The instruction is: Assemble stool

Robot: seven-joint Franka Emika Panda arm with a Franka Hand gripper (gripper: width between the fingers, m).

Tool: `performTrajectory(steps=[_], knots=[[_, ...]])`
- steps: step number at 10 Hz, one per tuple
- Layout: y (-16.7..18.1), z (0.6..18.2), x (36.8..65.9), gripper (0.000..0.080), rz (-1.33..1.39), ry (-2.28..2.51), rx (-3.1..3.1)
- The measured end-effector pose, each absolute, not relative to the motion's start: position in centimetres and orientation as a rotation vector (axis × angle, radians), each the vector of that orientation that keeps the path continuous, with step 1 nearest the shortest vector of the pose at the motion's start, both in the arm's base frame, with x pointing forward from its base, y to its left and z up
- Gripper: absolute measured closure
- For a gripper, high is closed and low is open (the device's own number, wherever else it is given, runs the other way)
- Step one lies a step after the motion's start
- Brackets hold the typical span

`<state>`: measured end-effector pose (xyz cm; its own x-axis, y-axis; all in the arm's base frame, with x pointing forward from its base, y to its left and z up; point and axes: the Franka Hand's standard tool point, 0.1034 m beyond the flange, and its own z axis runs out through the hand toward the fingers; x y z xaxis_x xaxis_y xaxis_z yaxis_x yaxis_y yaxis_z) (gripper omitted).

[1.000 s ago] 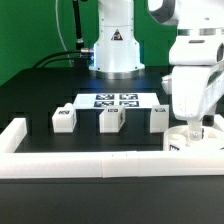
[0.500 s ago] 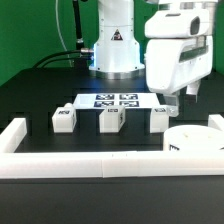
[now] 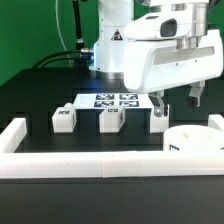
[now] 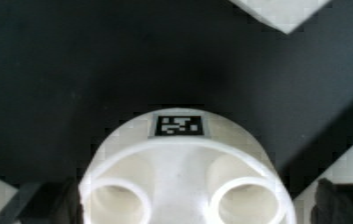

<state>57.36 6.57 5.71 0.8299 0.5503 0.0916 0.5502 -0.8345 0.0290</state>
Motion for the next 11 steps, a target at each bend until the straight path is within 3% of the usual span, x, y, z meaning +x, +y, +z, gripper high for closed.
performTrajectory(steps=[4, 8, 9, 11], knots=[[6.5, 5.3, 56.0, 0.015, 0.088, 0.278, 3.162], [6.4, 4.5, 55.3, 0.015, 0.069, 0.224, 3.18], [4.7, 4.1, 55.0, 0.015, 0.036, 0.266, 3.168], [4.0, 4.4, 53.3, 0.015, -0.369, 0.116, 3.156]])
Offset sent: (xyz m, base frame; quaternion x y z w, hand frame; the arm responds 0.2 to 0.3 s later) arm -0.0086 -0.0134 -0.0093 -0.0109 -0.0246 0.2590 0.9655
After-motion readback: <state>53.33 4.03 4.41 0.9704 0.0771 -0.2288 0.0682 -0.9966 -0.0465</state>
